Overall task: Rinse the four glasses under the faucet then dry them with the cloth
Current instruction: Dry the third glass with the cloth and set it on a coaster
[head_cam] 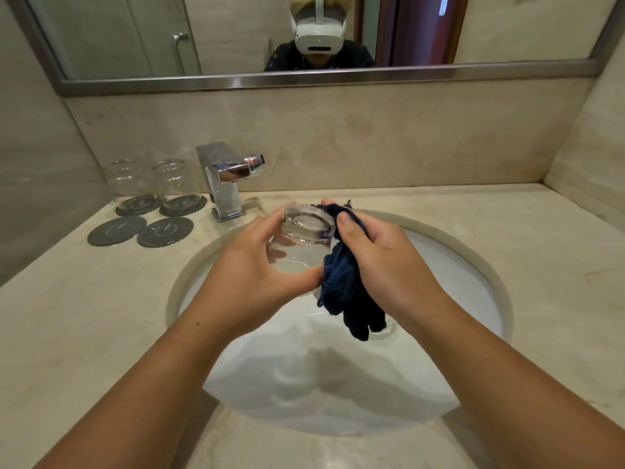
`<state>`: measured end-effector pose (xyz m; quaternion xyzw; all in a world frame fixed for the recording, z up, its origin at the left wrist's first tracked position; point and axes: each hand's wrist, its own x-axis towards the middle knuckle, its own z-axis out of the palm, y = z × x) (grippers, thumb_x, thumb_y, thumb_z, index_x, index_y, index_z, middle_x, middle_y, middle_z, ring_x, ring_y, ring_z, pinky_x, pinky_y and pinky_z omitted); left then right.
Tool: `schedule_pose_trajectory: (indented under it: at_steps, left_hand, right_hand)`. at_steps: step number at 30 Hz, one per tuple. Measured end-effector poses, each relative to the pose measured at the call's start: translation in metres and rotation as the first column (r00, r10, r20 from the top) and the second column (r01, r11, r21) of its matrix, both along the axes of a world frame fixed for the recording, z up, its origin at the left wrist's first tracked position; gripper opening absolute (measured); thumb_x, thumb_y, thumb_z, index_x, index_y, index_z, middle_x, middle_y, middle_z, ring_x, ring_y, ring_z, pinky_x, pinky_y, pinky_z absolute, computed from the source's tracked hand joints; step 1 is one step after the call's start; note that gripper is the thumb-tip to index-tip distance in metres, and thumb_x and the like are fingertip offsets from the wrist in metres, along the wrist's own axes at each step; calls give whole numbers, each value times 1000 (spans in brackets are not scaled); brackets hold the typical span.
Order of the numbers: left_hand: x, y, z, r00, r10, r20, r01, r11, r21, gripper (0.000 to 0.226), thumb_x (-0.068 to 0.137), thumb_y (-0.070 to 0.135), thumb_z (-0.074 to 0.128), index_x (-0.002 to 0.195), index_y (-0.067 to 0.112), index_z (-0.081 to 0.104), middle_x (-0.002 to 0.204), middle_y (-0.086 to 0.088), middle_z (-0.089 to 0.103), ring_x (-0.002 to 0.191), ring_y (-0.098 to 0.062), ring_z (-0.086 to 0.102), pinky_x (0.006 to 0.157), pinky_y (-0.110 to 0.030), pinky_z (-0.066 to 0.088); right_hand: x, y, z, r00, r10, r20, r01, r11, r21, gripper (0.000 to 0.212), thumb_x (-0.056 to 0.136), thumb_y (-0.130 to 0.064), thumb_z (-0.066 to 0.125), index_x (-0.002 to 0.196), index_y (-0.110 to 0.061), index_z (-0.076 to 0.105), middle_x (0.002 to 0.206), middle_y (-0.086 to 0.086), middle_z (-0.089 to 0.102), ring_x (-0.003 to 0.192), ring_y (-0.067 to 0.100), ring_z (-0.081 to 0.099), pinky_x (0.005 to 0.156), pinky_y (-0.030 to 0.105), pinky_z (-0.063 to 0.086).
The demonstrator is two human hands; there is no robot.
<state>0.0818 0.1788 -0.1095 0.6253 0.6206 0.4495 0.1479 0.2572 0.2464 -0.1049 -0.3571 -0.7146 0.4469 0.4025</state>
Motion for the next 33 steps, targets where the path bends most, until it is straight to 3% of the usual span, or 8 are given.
schedule_pose_trajectory:
  at_steps: [5,9,13,19,21,23,27,33]
  left_hand:
    - [-5,2,-9,976,42,-213,-38,999,24,92,74,48,87,158,40,49,110,32,52,102,14,53,81,-2,38]
    - [-9,5,-13,973,66,-220,-57,997,46,84,70,53,80,150,40,56,108,29,55,104,6,55,86,-10,43]
    - [-12,8,-16,974,94,-204,-89,996,31,90,70,63,75,154,38,54,127,19,61,111,-1,56,101,-31,51]
    - [-6,7,-13,958,141,-249,-123,989,86,95,72,74,67,157,34,51,120,12,62,111,-13,60,94,-37,53]
    - [-5,6,-13,955,142,-259,-120,988,97,97,72,72,69,158,32,50,115,15,61,105,-10,58,92,-28,51]
    - [-2,4,-10,970,120,-212,-101,990,96,97,72,64,78,159,32,49,115,21,60,102,-4,60,90,-13,45]
    - [2,0,-4,997,44,57,-46,999,24,86,67,43,96,138,44,47,117,25,68,106,1,68,88,-10,50]
    - [3,1,2,926,49,374,-35,998,-42,64,73,26,92,120,36,50,105,15,79,98,-4,76,86,-20,59]
  right_hand:
    - [-3,-8,0,992,57,110,-76,980,183,36,110,-28,53,143,-38,66,138,-26,66,126,-14,56,101,4,38]
    - [-7,-12,-2,981,96,166,-142,946,291,39,109,-24,57,145,-35,64,141,-29,62,130,-13,55,104,5,38]
    - [-7,-10,-4,978,89,191,-149,932,331,39,108,-24,58,145,-37,63,141,-33,60,131,-15,52,104,4,37]
    - [-3,-2,-1,990,99,98,-115,977,178,36,111,-30,52,143,-41,64,153,-33,50,139,-22,38,108,-2,27]
    - [-2,0,1,994,91,66,-97,991,93,35,111,-36,48,141,-46,64,149,-30,56,139,-16,44,110,4,32]
    - [-3,3,0,997,79,-22,-80,996,-50,31,111,-43,47,133,-50,68,130,-20,73,123,-1,65,111,24,45]
    - [-2,7,-2,975,57,-215,-123,944,-307,32,104,-55,53,108,-37,79,107,0,82,103,26,77,108,56,53]
    - [-5,6,-6,948,84,-307,-211,887,-411,34,110,-42,50,118,-23,76,114,6,81,108,23,76,111,47,52]
